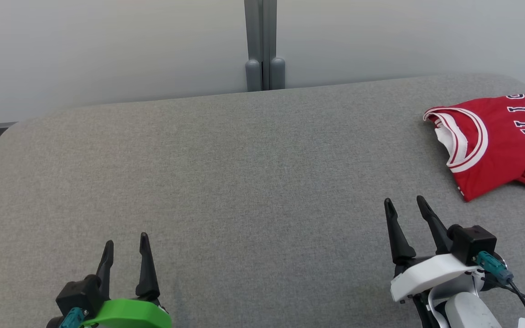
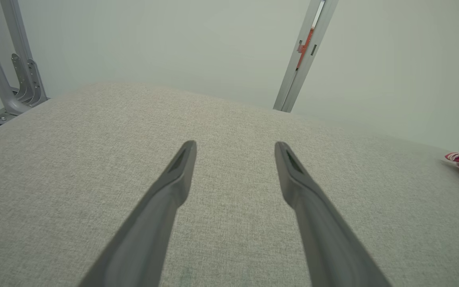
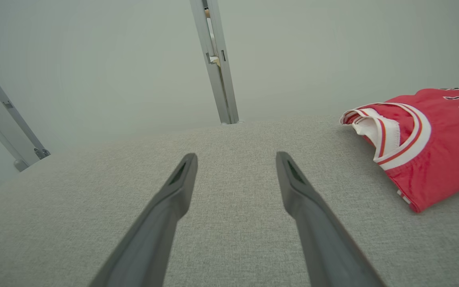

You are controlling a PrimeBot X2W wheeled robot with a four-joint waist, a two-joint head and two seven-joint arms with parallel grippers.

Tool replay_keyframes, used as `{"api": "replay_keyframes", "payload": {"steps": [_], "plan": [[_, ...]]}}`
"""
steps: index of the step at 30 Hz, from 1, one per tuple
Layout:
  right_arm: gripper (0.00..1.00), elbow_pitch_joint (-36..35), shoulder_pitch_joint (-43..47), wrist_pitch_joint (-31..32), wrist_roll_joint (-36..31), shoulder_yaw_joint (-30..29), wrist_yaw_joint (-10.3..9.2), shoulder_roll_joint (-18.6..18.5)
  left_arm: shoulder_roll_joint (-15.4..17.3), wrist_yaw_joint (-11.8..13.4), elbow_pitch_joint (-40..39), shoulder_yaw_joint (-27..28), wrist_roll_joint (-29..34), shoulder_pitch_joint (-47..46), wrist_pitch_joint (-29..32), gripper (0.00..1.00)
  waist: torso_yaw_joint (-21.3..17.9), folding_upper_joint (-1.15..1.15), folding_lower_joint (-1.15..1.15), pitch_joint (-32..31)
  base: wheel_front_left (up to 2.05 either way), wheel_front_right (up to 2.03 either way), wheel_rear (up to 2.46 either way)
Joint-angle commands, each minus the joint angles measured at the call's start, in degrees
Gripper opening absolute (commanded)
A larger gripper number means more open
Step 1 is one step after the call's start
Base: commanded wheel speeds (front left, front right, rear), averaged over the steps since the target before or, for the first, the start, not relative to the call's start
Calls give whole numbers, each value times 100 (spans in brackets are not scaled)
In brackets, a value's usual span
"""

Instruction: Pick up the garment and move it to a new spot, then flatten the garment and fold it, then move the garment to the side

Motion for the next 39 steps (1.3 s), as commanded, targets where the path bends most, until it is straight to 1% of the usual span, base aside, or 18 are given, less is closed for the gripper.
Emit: {"api": "replay_keyframes", "payload": {"steps": [1,3,4,7,22,39], "plan": [[100,19,38,-15,10,7,-10,-7,2,-12,2,-11,-4,46,-16,100,-1,0,0,0,0,0,0],[100,27,37,-15,4,13,-10,-7,2,-13,15,-23,-4,37,-16,100,1,0,0,0,0,0,0],[0,22,40,-15,2,20,-10,-6,2,-24,6,-25,-13,31,-16,0,0,0,0,1,0,0,0],[0,118,46,11,12,9,1,12,-9,-6,134,-18,-15,17,21,0,0,0,0,1,0,0,0],[0,10,22,428,1579,-206,0,3,-6,-185,102,237,-1417,-140,446,0,-2,0,0,5,0,0,0],[0,-92,-4,820,3033,-410,-1,-5,-4,-355,63,470,-2727,-283,837,0,-5,0,0,10,0,0,0]]}}
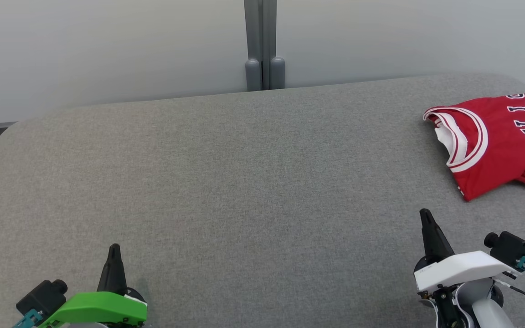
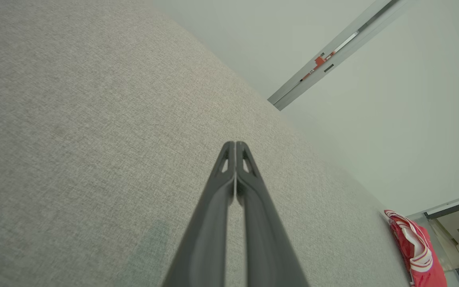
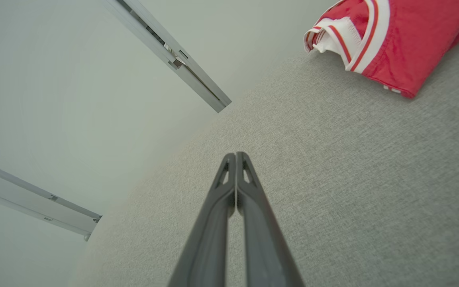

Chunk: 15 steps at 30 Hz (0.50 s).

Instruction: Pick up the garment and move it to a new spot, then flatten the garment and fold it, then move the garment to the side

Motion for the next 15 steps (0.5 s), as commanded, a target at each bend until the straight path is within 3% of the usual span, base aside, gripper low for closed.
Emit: {"api": "replay_keyframes", "payload": {"steps": [1,15], "plan": [[0,-117,-127,45,199,-38,-1,-24,18,-55,-87,60,-191,-182,45,0,0,0,0,0,0,0,0],[0,-184,-143,317,1202,-181,-2,-28,21,-173,-110,223,-1092,-281,321,0,-2,0,0,4,0,0,0]]}}
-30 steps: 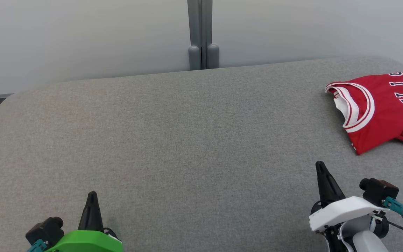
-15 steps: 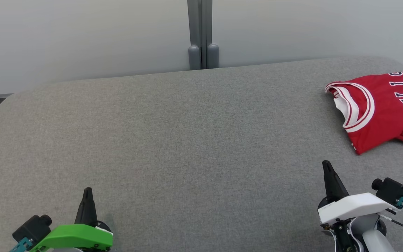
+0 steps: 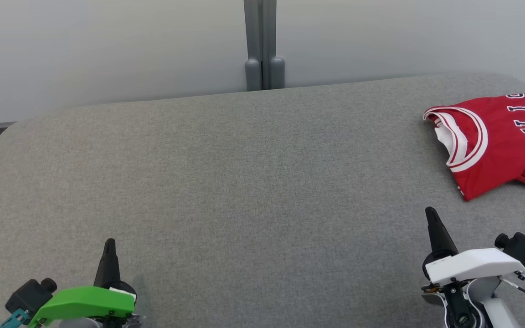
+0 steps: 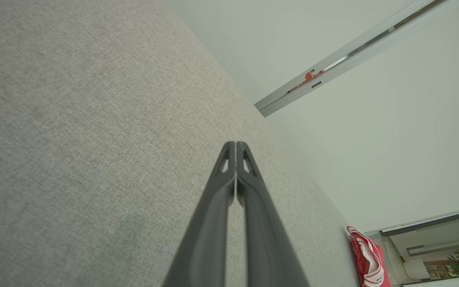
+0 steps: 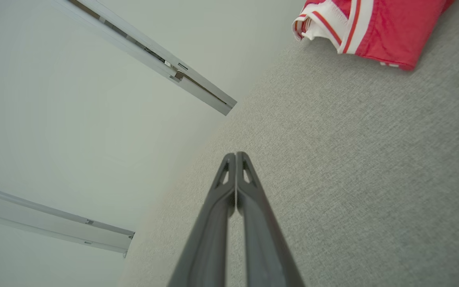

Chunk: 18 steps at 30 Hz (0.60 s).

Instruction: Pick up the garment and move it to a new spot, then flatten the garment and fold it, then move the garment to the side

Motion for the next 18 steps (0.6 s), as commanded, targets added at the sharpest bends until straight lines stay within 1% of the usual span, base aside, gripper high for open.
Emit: {"api": "replay_keyframes", "payload": {"steps": [1,18], "plan": [[0,-102,-124,43,192,-36,-2,-25,21,-53,-73,58,-173,-172,53,0,0,0,0,1,0,0,0],[0,-169,-142,323,1222,-185,-3,-28,23,-177,-97,225,-1098,-267,335,0,-3,0,0,5,0,0,0]]}}
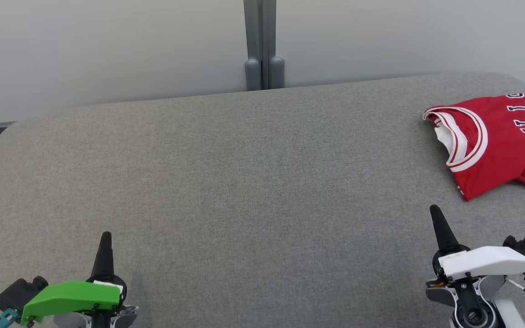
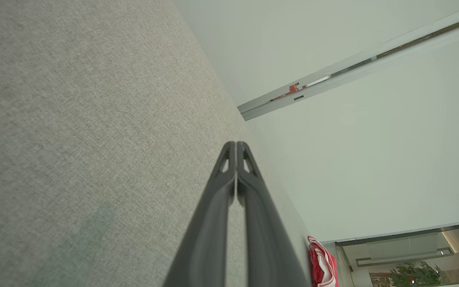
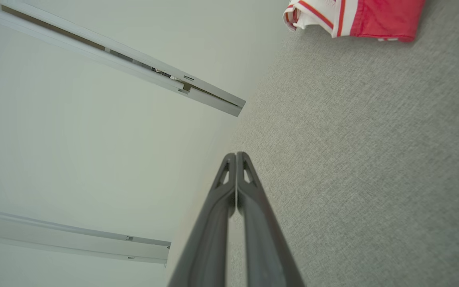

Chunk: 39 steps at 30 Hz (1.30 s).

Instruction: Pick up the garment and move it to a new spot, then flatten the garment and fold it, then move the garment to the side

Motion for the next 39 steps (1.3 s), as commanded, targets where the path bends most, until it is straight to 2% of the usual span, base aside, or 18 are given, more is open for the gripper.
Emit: {"api": "replay_keyframes", "payload": {"steps": [1,39], "plan": [[0,-87,-126,39,163,-31,-4,-25,23,-51,-66,51,-135,-146,49,0,0,0,0,0,0,0,0],[0,-199,-141,550,1983,-299,-3,-28,29,-259,-103,340,-1792,-317,546,0,-6,0,0,11,0,0,0]]}}
